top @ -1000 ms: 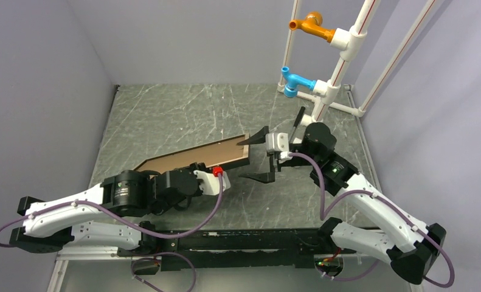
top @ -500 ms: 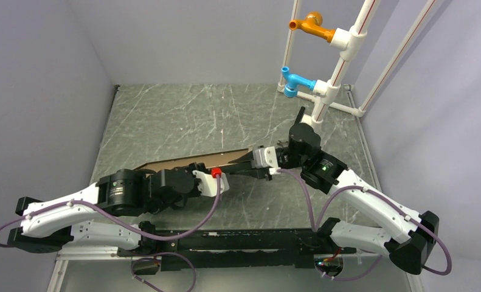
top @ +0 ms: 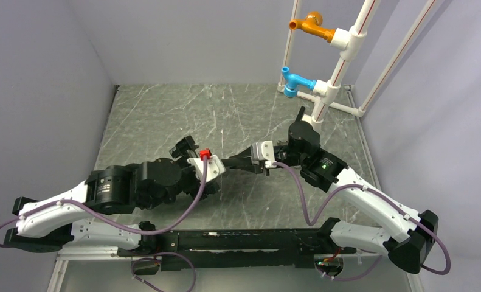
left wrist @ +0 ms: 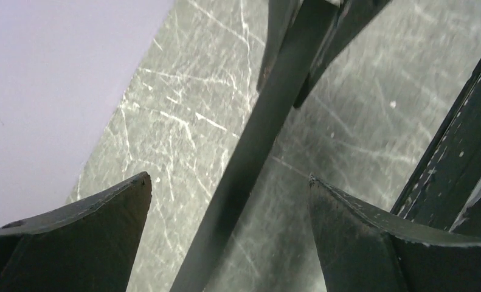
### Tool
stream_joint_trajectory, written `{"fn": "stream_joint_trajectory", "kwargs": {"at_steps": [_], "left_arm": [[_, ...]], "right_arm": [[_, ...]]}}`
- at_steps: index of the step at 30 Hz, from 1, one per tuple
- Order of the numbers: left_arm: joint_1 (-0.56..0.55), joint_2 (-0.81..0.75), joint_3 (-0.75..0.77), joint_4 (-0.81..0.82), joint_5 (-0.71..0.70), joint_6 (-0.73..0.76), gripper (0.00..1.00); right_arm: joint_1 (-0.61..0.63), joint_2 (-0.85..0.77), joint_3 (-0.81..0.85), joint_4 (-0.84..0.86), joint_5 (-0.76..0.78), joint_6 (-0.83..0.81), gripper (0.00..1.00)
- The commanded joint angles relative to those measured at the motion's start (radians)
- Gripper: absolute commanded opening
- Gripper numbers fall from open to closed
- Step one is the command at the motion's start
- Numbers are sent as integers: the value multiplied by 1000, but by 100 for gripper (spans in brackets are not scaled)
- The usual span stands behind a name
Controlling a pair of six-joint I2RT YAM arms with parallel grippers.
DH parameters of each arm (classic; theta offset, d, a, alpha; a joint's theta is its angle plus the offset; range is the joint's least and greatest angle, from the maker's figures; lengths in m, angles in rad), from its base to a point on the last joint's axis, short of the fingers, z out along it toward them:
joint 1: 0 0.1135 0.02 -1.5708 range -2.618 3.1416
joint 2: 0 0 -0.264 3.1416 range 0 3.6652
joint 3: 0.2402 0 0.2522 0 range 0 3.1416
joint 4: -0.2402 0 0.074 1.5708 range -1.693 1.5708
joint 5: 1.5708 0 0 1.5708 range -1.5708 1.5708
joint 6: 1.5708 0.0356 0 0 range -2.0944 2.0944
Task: Put the photo into the frame
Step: Turn over the photo frame at the center of the board.
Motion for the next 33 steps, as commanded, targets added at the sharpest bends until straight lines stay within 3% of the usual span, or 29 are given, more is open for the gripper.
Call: {"fn": "stream_joint_trajectory", "kwargs": {"at_steps": [1,8,19,27,33], "left_arm": [[-3,7,80,81,-10,-53,99],[-3,-26,129,156,14,-129,99],[-3,-177,31,315,-47,-246,99],[-2,-184,-19,274,-130,-328,99],[-2,-175,-42,227,-174,-400,99]], "right_arm": [[7,5,64,-14,-47,85,0],[7,31,87,42,-30,280,0],[-20,196,280,-66,34,639,0],[-51,340,372,-119,88,886,0],[-56,370,340,-156,277,930,0]]}}
